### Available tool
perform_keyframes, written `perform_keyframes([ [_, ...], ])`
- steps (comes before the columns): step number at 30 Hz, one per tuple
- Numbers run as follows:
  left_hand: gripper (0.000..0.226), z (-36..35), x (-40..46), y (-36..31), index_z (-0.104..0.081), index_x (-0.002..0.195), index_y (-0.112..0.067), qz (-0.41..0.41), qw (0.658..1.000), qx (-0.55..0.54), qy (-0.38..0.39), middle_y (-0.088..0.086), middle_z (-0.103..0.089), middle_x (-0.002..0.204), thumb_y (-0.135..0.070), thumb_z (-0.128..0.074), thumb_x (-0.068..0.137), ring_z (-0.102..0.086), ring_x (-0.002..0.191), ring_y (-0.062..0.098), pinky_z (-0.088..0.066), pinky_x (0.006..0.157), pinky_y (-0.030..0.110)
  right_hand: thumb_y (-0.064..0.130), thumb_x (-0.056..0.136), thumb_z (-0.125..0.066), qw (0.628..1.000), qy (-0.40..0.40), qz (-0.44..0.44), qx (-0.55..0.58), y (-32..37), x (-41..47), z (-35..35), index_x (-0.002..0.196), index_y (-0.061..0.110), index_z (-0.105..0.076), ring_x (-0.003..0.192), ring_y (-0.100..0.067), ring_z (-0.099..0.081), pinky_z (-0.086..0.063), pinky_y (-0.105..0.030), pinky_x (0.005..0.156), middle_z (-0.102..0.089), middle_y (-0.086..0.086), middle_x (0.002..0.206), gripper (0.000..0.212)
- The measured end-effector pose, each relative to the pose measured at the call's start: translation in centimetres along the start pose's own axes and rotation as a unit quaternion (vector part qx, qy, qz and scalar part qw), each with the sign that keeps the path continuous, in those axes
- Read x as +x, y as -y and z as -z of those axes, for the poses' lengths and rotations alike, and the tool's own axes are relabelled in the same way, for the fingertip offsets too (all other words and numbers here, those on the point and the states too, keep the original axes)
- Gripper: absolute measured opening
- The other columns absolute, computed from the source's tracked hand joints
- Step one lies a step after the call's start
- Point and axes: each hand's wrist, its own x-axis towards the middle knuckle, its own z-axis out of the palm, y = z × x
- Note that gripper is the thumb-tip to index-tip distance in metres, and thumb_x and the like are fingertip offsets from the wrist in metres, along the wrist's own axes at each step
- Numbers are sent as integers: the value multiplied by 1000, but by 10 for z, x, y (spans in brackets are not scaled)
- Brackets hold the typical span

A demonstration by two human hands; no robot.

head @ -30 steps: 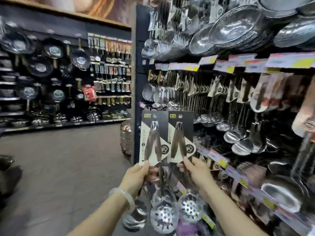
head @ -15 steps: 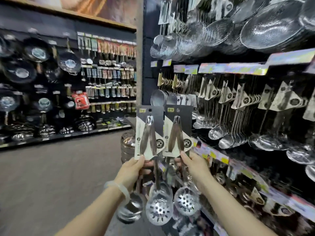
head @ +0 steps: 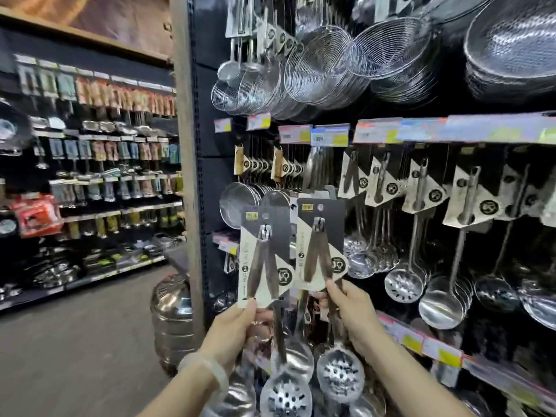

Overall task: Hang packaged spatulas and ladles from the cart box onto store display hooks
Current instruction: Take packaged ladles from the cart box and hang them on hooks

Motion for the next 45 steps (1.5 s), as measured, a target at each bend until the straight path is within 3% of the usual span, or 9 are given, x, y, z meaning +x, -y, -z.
perform_keyframes([
  [5, 34, 4, 92, -26, -70, 77, -11, -22, 999, 6, 36, 3, -76, 85, -30, -47, 94, -64, 55, 6, -45, 52, 20, 21, 96, -48, 995, -89, 1, 54, 9, 87, -18, 80, 14, -60, 61, -10, -59, -48, -15, 53, -68, 1, 73, 21],
  [9, 34, -3, 150, -47, -68, 76, -8, -31, 996, -26, 80, 4, -75, 75, -25, -45, 95, -66, 53, 9, -44, 40, 16, 19, 96, -49, 984, -140, 15, 107, 26, 139, -29, 79, 12, -58, 60, -12, -53, -45, -22, 60, -65, -3, 72, 21],
  [12, 33, -12, 185, -50, -66, 79, -3, -19, 990, -53, 131, 9, -74, 75, -22, -44, 95, -65, 51, 13, -48, 41, 21, 16, 96, -49, 979, -160, 35, 119, 40, 165, -31, 83, 6, -60, 53, -11, -52, -46, -14, 48, -63, -3, 66, 20],
  [17, 32, -26, 234, -50, -67, 87, -1, -2, 978, -29, 204, 10, -74, 85, -24, -45, 95, -61, 48, 6, -43, 42, 17, 19, 94, -52, 968, -226, 76, 78, 57, 194, -30, 77, 13, -63, 48, -2, -57, -51, -20, 52, -68, 2, 66, 22],
  [19, 32, -29, 249, -52, -66, 91, -1, -2, 971, -19, 239, 9, -74, 85, -24, -44, 96, -62, 49, 6, -43, 45, 19, 21, 94, -53, 958, -262, 90, 71, 63, 201, -30, 78, 16, -65, 47, 0, -55, -48, -15, 48, -68, 6, 63, 21],
  [24, 33, -27, 287, -66, -65, 93, -1, 2, 951, -10, 308, 4, -74, 74, -28, -45, 94, -61, 55, 11, -44, 48, 21, 23, 95, -51, 947, -304, 92, 40, 74, 211, -42, 83, 15, -63, 56, -5, -54, -50, -18, 52, -68, 3, 71, 19],
  [31, 31, -25, 310, -59, -63, 95, 1, 30, 932, -12, 362, 7, -75, 75, -26, -48, 93, -63, 50, 8, -44, 39, 15, 15, 96, -48, 932, -354, 78, 27, 69, 203, -64, 105, -4, -60, 57, -10, -50, -46, -8, 48, -61, -5, 73, 24],
  [41, 32, -39, 320, -47, -64, 95, -3, 50, 913, -8, 404, 6, -75, 85, -31, -49, 91, -64, 55, 6, -47, 45, 15, 24, 95, -51, 922, -381, 58, 42, 70, 202, -48, 92, 8, -62, 50, -7, -51, -44, -17, 42, -66, 1, 71, 20],
  [45, 30, -41, 317, -51, -64, 91, -2, 39, 912, -10, 407, 6, -75, 78, -26, -46, 93, -63, 52, 7, -45, 44, 16, 27, 96, -48, 926, -376, 35, -16, 70, 216, -34, 88, 14, -63, 57, -9, -53, -45, -22, 54, -67, 2, 74, 21],
])
